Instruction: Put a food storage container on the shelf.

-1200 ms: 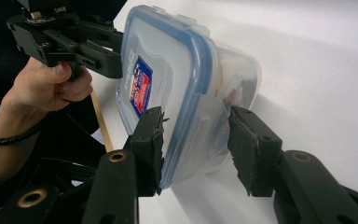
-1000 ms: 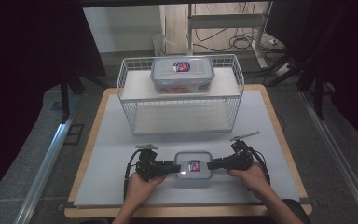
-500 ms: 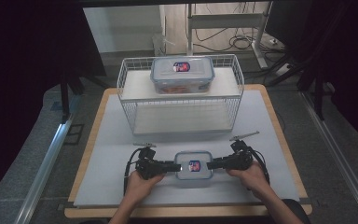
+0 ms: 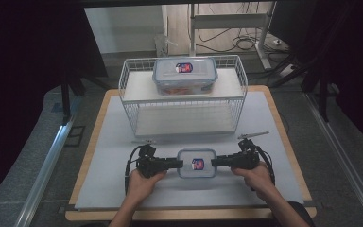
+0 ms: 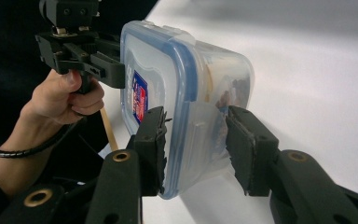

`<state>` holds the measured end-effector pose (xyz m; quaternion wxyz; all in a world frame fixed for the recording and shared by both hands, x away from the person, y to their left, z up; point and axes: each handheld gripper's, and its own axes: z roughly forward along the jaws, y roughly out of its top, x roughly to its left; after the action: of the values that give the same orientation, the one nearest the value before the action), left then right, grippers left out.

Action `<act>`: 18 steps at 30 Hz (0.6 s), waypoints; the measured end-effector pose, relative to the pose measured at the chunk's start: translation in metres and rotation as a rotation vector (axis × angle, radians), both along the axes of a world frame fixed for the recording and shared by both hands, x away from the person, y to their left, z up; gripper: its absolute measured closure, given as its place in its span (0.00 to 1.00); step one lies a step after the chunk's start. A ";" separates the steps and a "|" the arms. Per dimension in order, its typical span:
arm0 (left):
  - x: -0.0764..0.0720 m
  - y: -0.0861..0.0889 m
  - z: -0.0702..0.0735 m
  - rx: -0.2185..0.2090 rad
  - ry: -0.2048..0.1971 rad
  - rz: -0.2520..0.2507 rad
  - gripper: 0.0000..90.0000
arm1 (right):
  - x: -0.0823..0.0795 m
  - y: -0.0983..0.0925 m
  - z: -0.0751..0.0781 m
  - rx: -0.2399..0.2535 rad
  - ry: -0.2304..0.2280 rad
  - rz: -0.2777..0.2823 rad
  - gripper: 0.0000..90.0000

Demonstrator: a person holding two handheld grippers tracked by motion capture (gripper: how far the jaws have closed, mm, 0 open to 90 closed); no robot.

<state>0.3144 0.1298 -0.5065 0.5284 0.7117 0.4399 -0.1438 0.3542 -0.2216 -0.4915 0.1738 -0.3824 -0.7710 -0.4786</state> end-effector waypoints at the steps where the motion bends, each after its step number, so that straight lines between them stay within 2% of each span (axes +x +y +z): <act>1: 0.000 0.000 0.004 0.000 -0.004 0.006 0.63 | 0.001 0.000 0.004 0.000 -0.007 0.001 0.65; 9: 0.012 0.003 0.041 0.015 -0.065 0.019 0.63 | 0.007 0.003 0.031 0.036 -0.066 -0.018 0.65; 18: 0.025 0.006 0.093 0.036 -0.140 0.018 0.63 | 0.019 0.006 0.077 0.062 -0.146 -0.025 0.65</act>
<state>0.3395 0.1362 -0.4139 0.5461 0.7256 0.4107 -0.0808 0.3730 -0.2155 -0.4142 0.1232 -0.3505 -0.7616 -0.5310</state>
